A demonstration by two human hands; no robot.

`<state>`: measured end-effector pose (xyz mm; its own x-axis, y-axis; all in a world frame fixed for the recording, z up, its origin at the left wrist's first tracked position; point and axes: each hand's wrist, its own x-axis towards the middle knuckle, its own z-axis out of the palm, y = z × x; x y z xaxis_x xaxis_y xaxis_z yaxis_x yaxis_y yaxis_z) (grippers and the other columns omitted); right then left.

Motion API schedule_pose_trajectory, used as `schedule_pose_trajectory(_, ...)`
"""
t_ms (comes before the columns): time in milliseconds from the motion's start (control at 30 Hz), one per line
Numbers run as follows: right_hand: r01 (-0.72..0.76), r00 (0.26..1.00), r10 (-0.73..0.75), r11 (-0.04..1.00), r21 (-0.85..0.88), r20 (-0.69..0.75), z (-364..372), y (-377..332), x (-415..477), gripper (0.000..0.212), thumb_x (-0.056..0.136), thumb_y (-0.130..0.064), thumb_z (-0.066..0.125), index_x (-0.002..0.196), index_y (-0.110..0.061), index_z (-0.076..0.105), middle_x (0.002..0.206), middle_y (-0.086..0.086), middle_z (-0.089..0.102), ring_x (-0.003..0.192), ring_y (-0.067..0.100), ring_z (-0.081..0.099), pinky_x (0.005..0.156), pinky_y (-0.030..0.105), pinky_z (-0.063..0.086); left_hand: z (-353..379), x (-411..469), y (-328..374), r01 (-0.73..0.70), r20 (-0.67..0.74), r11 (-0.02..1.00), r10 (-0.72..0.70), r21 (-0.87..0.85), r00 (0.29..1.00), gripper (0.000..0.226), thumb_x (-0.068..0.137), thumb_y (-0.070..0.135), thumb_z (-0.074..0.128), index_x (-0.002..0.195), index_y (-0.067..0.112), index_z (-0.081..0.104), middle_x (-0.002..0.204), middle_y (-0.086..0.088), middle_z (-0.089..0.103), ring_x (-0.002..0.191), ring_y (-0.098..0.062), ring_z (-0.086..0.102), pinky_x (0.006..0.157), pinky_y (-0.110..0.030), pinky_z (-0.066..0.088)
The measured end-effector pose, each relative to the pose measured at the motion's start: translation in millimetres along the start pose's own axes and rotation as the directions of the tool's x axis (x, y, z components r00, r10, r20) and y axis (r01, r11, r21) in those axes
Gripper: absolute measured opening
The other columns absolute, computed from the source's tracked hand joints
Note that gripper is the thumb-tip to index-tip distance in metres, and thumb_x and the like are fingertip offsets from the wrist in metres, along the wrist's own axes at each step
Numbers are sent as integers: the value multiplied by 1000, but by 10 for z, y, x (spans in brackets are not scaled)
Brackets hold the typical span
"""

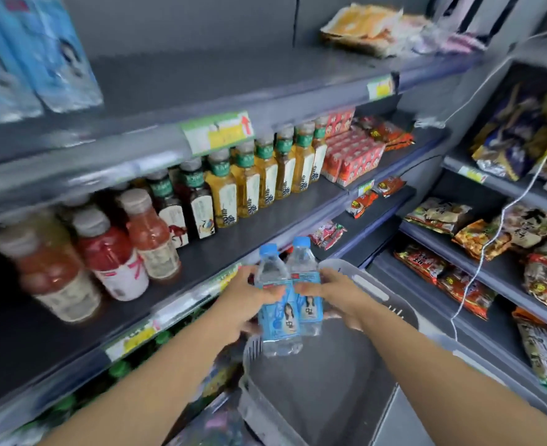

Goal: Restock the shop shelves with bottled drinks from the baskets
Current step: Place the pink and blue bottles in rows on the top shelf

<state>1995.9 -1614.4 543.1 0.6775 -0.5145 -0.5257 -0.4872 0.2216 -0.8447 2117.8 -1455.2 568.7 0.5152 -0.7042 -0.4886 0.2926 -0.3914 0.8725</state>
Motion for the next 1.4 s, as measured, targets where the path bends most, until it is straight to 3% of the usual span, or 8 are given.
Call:
schedule_pose_trajectory(100, 163, 987, -163, 986, 13, -4, 122, -370, -193, 54, 71, -23, 83, 117, -24, 54, 111, 2, 68, 97, 21, 70, 83, 46, 56, -210, -290, 298, -123, -32, 992, 123, 20, 992, 31, 80, 19, 76, 91, 37, 53, 97, 6, 67, 79, -11, 69, 54, -33, 56)
schedule_pose_trajectory(267, 341, 934, -344, 939, 54, 94, 268, -931, -517, 60, 63, -22, 87, 115, -26, 57, 108, 8, 71, 93, 23, 71, 68, 36, 57, -437, -783, 739, -263, -125, 963, 267, 49, 955, 41, 76, 17, 79, 96, 40, 52, 105, -6, 64, 86, -23, 71, 70, -51, 58)
schedule_pose_trajectory(433, 448, 873, -451, 892, 63, 185, 344, -1377, -809, 68, 53, -23, 87, 115, -21, 59, 107, 9, 71, 91, 27, 71, 67, 39, 58, -493, -1233, 1032, -358, -226, 931, 365, 73, 903, 43, 76, 17, 79, 102, 40, 54, 109, -6, 64, 82, -19, 71, 57, -36, 58)
schedule_pose_trajectory(733, 605, 741, -597, 792, 80, 308, 633, -1971, -1168, 47, 71, -12, 82, 113, -22, 62, 102, 6, 68, 89, 20, 72, 71, 41, 59, -609, -1942, 1351, -438, -445, 889, 450, 137, 774, 60, 74, 20, 81, 124, 32, 50, 109, -3, 65, 92, -24, 68, 79, -56, 56)
schedule_pose_trajectory(933, 679, 649, -672, 723, 128, 358, 1104, -2262, -1404, 49, 72, -12, 81, 116, -22, 61, 104, 6, 66, 91, 22, 71, 73, 46, 60, -886, -2386, 1410, -481, -583, 864, 469, 147, 663, 58, 75, 18, 80, 124, 27, 51, 107, -5, 61, 88, -21, 68, 65, -42, 59)
schedule_pose_trajectory(1167, 751, 569, -741, 645, 144, 356, 1832, -2607, -1541, 68, 72, -15, 82, 130, -31, 50, 119, 14, 57, 101, 26, 66, 84, 48, 56, -1506, -2832, 1432, -480, -704, 854, 465, 198, 536, 65, 73, 23, 81, 127, 28, 45, 113, -3, 54, 99, -26, 62, 80, -49, 56)
schedule_pose_trajectory(1300, 786, 539, -768, 606, 120, 347, 2261, -2799, -1494, 75, 71, -12, 83, 133, -33, 46, 112, 5, 59, 99, 19, 65, 80, 35, 56, -1871, -3005, 1429, -482, -751, 846, 467, 227, 467, 58, 70, 24, 83, 116, 23, 47, 114, -5, 58, 92, -20, 63, 61, -29, 49)
schedule_pose_trajectory(1400, 819, 511, -790, 567, 87, 339, 2551, -2940, -1408, 77, 72, -12, 83, 135, -34, 45, 112, 3, 60, 101, 19, 63, 78, 31, 54, -2117, -3071, 1445, -489, -755, 837, 483, 247, 444, 53, 71, 21, 83, 113, 19, 51, 108, -7, 63, 88, -19, 66, 65, -33, 53)
